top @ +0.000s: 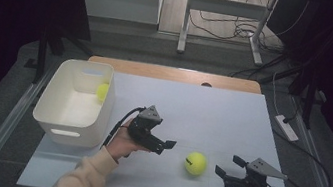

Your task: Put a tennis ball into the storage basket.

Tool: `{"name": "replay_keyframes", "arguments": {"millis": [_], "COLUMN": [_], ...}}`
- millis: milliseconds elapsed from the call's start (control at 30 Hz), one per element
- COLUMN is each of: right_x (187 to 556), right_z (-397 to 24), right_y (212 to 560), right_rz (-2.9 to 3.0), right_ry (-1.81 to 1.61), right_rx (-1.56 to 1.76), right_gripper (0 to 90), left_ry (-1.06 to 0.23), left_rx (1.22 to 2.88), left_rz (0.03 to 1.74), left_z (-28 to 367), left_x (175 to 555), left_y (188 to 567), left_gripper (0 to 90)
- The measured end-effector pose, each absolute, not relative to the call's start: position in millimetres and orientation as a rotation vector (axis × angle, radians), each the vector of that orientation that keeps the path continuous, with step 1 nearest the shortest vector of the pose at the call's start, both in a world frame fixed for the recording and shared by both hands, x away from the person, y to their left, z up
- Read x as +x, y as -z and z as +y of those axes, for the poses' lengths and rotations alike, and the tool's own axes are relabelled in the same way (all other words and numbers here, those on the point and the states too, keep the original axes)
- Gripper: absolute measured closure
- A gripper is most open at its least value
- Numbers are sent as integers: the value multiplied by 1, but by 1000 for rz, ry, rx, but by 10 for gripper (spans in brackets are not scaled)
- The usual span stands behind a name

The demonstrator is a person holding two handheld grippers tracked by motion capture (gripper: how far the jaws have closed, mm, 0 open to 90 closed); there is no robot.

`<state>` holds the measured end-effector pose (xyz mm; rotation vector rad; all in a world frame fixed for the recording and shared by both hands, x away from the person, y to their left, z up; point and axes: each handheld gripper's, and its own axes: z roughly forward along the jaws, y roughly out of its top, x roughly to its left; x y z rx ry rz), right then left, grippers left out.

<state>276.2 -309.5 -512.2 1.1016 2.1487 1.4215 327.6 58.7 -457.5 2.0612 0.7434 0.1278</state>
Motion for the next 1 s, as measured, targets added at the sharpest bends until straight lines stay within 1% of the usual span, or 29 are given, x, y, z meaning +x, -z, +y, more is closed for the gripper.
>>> {"name": "replay_keyframes", "arguments": {"millis": [1000], "right_x": [276], "right_z": [-309], "right_y": [512], "right_rz": [2147], "right_ry": [-1417], "right_rx": [1100], "right_gripper": [154], "left_ry": [-33], "left_rx": [2131], "left_rz": [662], "left_z": [22], "left_x": [327], "left_y": [473], "left_gripper": [34]}}
